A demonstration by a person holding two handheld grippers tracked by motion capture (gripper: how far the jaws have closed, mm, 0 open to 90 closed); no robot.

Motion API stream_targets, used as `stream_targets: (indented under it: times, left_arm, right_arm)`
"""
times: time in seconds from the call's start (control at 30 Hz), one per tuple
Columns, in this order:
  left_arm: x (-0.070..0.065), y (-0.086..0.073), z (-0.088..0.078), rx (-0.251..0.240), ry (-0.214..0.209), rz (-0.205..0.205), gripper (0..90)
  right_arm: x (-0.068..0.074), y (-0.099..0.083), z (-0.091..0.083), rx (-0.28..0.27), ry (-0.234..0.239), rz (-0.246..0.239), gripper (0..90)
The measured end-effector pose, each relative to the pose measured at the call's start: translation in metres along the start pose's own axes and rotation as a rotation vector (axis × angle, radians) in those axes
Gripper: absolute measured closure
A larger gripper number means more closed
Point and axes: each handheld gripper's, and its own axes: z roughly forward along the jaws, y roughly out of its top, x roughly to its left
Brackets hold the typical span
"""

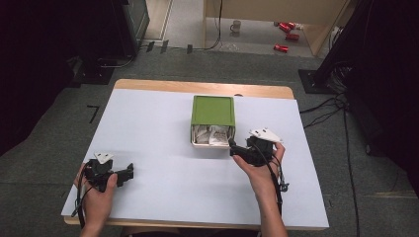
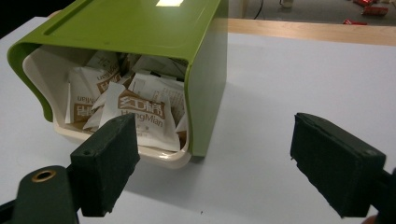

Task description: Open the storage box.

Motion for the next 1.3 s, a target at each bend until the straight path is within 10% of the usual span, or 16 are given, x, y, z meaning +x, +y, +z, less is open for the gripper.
stream_targets:
  times: [0.83, 1.3]
  left_arm:
    - [0.000, 0.000, 0.000, 0.000, 0.000, -0.001, 0.0]
    - [0.000, 0.000, 0.000, 0.000, -0.001, -0.001, 0.0]
  right_arm:
    - [0.008, -0.014, 0.065, 0.020, -0.155, -0.024, 19.3]
    - [0.003, -0.024, 0.080, 0.036, -0.136, 0.031, 22.3]
